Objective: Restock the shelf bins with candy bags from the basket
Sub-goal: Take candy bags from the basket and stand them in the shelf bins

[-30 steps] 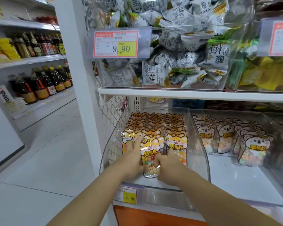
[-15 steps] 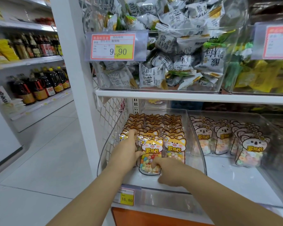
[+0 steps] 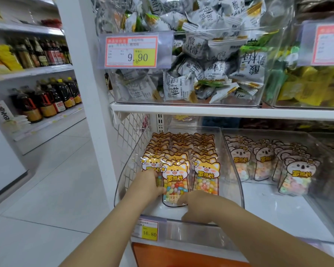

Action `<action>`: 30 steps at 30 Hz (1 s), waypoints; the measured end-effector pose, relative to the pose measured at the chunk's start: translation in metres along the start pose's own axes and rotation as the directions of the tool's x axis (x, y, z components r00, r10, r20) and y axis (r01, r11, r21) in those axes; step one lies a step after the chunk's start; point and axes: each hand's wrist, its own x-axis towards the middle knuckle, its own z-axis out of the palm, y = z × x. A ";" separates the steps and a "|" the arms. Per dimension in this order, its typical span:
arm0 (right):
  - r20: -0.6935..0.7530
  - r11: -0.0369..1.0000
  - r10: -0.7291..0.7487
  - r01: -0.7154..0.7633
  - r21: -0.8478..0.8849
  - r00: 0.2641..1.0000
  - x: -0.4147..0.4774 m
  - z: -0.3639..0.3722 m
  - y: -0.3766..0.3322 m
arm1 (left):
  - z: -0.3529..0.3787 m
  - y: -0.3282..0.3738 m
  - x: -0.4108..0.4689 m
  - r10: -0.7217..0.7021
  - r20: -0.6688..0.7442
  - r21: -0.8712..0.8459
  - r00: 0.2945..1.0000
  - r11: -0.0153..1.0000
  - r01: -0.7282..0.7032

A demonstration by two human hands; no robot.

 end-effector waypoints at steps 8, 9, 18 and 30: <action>-0.036 1.000 -0.005 0.006 0.027 0.999 0.001 0.004 0.000 | 0.000 0.000 0.002 0.049 0.017 0.047 0.999 0.998 -0.050; -0.022 0.999 -0.013 0.013 0.029 1.000 0.001 0.003 0.000 | 0.000 0.000 0.003 0.047 0.014 0.059 0.999 0.997 -0.048; -0.090 0.996 0.011 -0.003 0.089 0.996 -0.021 -0.012 -0.001 | -0.013 0.009 -0.014 -0.029 -0.080 0.140 0.996 0.989 0.041; -0.472 0.893 -0.150 0.324 0.313 0.869 -0.160 0.029 -0.010 | 0.014 0.043 -0.174 0.355 -0.324 -0.143 0.877 0.898 -0.416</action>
